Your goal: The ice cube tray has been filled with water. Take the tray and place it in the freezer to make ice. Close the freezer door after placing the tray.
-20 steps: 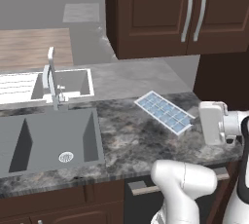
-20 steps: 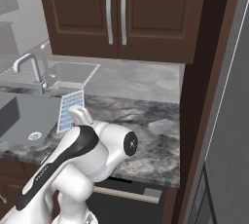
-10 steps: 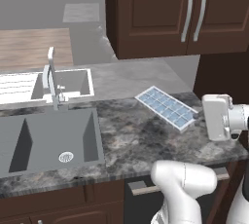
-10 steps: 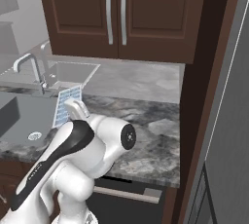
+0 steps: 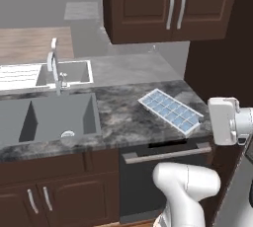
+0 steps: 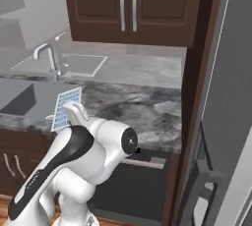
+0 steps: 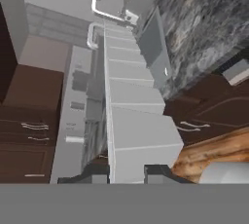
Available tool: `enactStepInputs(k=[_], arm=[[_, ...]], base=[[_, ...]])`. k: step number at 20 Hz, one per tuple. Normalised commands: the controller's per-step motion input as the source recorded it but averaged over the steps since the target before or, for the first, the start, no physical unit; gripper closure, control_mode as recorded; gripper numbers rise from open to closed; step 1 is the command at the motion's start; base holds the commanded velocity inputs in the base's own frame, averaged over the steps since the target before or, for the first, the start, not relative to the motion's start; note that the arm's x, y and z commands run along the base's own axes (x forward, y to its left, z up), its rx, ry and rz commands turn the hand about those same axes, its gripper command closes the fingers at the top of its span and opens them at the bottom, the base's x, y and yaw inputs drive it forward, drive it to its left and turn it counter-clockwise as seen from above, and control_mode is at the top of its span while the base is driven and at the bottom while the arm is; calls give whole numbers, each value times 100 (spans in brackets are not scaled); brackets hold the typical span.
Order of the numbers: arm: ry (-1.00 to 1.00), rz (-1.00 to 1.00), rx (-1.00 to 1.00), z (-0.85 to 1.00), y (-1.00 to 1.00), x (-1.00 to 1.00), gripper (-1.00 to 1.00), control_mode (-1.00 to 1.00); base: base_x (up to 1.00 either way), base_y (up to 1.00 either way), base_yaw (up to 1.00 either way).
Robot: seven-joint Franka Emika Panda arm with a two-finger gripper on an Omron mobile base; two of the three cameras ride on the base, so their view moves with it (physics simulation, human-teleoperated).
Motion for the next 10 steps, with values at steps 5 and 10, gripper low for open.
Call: enactStepInputs(k=[5,10], arm=[[0,0,0,0,0,0,100,100],[0,0,0,0,0,0,100,100]], base=[[-97,-5,-1],[-76,0,-2]])
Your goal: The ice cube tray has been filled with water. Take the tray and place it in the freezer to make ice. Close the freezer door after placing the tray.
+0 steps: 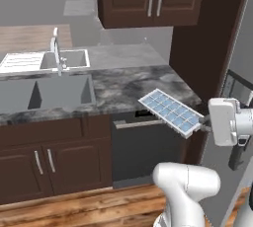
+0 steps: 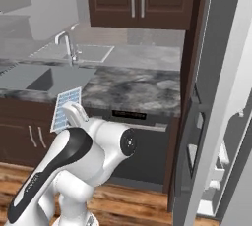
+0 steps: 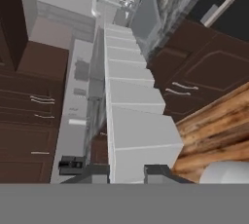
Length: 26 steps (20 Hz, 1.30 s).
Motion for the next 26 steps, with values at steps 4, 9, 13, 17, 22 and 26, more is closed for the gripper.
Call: enactStepInputs(k=[4,9,13,17,22,26], arm=[[0,0,0,0,0,0,100,100],[0,0,0,0,0,0,100,100],[0,0,0,0,0,0,100,100],[0,0,0,0,0,0,100,100],[0,0,0,0,0,0,100,100],[0,0,0,0,0,0,100,100]], base=[[-48,-11,-6],[-48,-10,-6],[-52,-3,-2],[-61,-12,0],[-70,-10,0],[-49,-20,0]])
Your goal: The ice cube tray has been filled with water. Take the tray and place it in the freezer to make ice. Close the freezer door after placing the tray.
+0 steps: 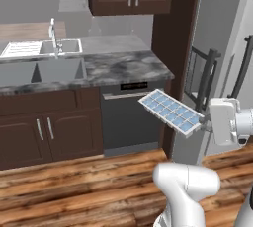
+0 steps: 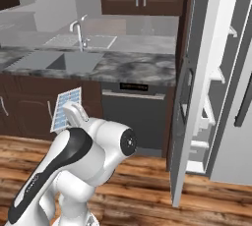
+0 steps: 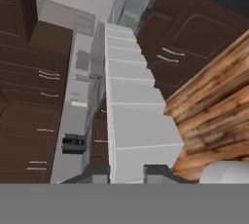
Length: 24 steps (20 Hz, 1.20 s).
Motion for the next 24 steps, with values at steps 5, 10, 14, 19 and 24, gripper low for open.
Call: enactStepInputs(k=[5,10,14,19,24], arm=[[0,0,0,0,0,0,100,100],[0,0,0,0,0,0,100,100],[0,0,0,0,0,0,100,100],[0,0,0,0,0,0,100,100],[0,0,0,0,0,0,100,100]], base=[[-24,-53,0],[-5,-74,0],[-10,-76,0],[-21,-62,0],[-27,-53,0]])
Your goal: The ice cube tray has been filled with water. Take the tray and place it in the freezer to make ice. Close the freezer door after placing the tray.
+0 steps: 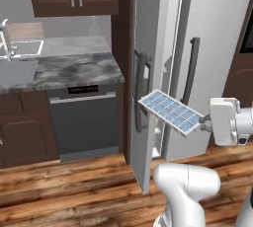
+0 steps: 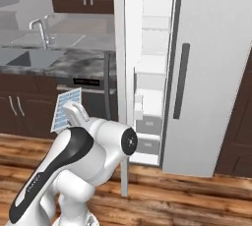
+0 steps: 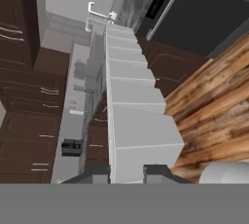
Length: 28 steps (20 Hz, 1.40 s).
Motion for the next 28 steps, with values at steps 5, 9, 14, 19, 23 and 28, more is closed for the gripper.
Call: enactStepInputs(k=[5,9,14,19,23,28], arm=[[0,0,0,0,0,0,100,100],[0,0,0,0,0,0,100,100],[0,0,0,0,0,0,100,100],[0,0,0,0,0,0,100,100],[0,0,0,0,0,0,100,100],[0,0,0,0,0,0,100,100]], base=[[-35,-35,0],[-15,-55,0],[0,-71,0],[0,-74,0],[11,-56,-1],[53,-14,-1]])
